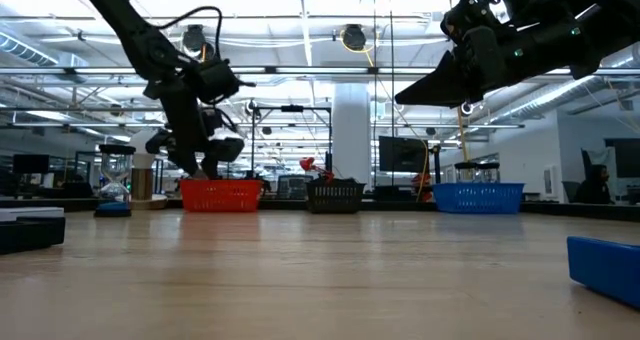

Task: Pick & Place Office items
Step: Put the green charger adapter into the red bin

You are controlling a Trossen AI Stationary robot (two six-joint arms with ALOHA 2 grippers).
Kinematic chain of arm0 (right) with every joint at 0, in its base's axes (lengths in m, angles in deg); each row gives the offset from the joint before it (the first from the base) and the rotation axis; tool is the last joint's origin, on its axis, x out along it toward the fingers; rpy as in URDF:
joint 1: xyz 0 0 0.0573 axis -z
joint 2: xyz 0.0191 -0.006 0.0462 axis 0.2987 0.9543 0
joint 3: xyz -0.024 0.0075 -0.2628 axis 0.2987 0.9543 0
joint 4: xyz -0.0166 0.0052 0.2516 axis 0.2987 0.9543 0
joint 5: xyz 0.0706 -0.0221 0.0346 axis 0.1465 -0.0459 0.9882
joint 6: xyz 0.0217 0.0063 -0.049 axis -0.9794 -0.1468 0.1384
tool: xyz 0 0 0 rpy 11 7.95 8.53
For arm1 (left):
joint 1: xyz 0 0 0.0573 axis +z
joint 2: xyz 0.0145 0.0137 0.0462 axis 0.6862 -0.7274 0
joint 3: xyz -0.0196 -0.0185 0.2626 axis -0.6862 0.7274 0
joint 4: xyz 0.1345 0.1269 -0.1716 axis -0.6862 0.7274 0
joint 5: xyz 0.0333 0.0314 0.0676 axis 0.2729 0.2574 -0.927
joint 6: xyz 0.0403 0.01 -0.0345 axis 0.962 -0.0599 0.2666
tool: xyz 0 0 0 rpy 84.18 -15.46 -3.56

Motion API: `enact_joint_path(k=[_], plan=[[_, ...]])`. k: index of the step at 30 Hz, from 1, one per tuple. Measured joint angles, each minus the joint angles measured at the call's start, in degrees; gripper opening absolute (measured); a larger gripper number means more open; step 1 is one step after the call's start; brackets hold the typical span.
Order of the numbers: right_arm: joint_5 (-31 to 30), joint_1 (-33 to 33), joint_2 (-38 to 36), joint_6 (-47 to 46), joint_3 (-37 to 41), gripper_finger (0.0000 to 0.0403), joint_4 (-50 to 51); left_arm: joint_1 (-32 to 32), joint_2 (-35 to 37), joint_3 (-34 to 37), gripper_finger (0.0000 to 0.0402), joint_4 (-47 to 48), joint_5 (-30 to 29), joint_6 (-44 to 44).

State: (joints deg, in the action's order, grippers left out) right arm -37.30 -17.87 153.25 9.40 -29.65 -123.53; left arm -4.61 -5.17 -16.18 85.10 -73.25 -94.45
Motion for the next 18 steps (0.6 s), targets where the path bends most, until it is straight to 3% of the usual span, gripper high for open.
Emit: enact_joint_path(k=[18], plan=[[0.0,0.0,0.0,-0.02,0.0,0.0004,0.02,1.7,-6.31,-0.02,0.0149,-4.73,-0.09,-1.61]])
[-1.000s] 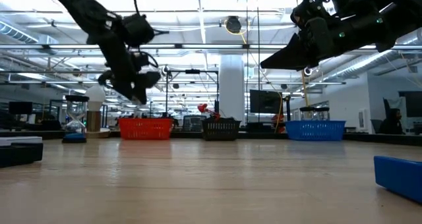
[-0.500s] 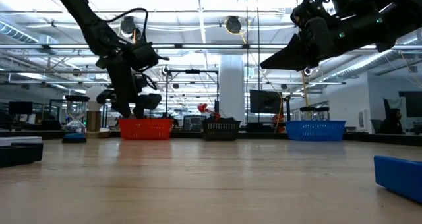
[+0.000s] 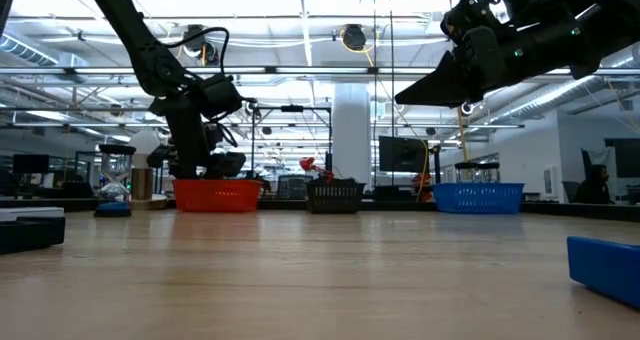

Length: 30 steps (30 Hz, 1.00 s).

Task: Pick & Place Office items
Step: Put the green charger adapter into the red bin, then adjust the red bin

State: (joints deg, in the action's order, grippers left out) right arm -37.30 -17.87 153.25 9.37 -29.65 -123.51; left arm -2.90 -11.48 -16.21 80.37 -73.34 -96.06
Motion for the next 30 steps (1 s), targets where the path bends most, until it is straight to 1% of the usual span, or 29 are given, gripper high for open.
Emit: enact_joint_path(k=[7,9,14,18,21,24,26,30], plan=[[0.0,0.0,0.0,0.0,0.0,0.0004,0.0,-0.11,0.0,0.0,0.0154,0.1,0.03,0.0],[0.0,0.0,0.0,0.0,0.0,0.0004,0.0,-0.24,0.02,0.0,0.0165,0.09,0.04,0.03],[0.0,0.0,0.0,0.04,0.0,0.0004,0.0,-0.88,0.07,0.0,0.0209,0.07,-0.01,0.77],[0.01,0.0,0.0,0.03,0.0,0.0004,0.0,-1.65,0.68,0.0,0.0237,0.3,0.15,3.06],[0.0,0.0,0.0,0.04,0.0,0.0004,0.0,-2.52,2.26,0.02,0.0248,0.58,0.45,4.85],[0.0,0.0,0.0,0.04,0.0,0.0004,0.0,-3.33,5.24,-0.87,0.0248,2.07,0.63,5.93],[0.0,0.0,0.0,0.04,0.0,0.0004,0.0,-3.95,7.28,-1.51,0.0242,3.59,2.54,8.94],[0.0,0.0,0.0,0.04,0.0,0.0004,0.0,-6.29,11.61,-2.27,0.0214,8.85,13.29,18.77]])
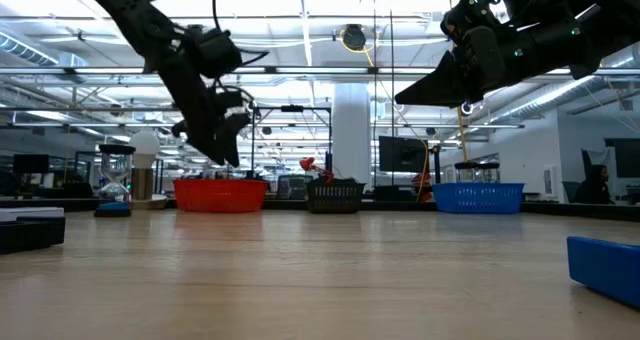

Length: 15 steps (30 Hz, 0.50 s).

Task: Pick & Place Office items
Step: Adjust the red bin

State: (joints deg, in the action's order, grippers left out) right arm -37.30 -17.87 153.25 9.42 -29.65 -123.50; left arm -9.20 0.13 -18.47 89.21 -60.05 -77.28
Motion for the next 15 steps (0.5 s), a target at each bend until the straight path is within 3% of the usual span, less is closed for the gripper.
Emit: enact_joint_path(k=[4,8,15], plan=[[0.0,0.0,0.0,-0.02,0.0,0.0004,0.0,-3.81,2.46,-0.09,0.0163,7.51,6.52,10.6],[0.0,0.0,0.0,-0.04,0.0,0.0004,-0.02,-6.91,2.08,-0.05,0.0103,13.34,7.85,16.68],[0.01,0.0,0.0,-0.07,0.0,0.0004,-0.22,-5.94,-2.51,-0.09,0.0012,6.86,5.95,18.06]])
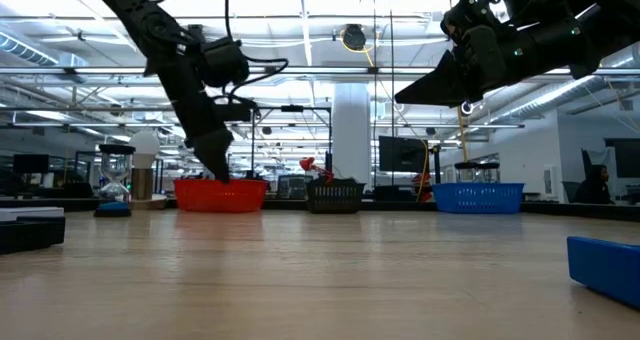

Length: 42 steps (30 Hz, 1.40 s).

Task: Pick & Place Office items
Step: Adjust the red bin

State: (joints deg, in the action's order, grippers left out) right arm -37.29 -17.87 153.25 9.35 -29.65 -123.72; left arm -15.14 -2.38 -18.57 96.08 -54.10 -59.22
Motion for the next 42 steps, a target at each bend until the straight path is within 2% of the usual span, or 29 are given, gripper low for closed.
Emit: enact_joint_path(k=[7,14,18,23,27,42], plan=[[-0.01,0.0,0.0,0.02,0.0,0.0004,0.12,2.06,-3.78,0.02,0.0014,-8.29,-3.56,1.16],[0.01,0.0,0.0,0.0,0.0,0.0004,0.24,3.42,-5.0,0.02,0.0009,-8.31,-4.25,0.16],[0.01,0.0,0.0,0.0,0.0,0.0004,0.23,1.97,-2.32,0.02,0.0017,-3.5,-6.12,-0.18],[0.01,0.0,0.0,-0.01,0.0,0.0004,0.22,0.83,0.24,0.02,0.0004,6.84,-9.59,-3.32],[0.04,-0.02,0.0,-0.46,0.0,0.0004,0.22,1.91,0.3,0.02,0.001,13.28,-14.27,-6.84],[0.01,-0.02,0.0,-0.46,0.0,0.0004,0.22,6.37,0.3,0.02,0.0007,16.52,-18.13,-12.89]])
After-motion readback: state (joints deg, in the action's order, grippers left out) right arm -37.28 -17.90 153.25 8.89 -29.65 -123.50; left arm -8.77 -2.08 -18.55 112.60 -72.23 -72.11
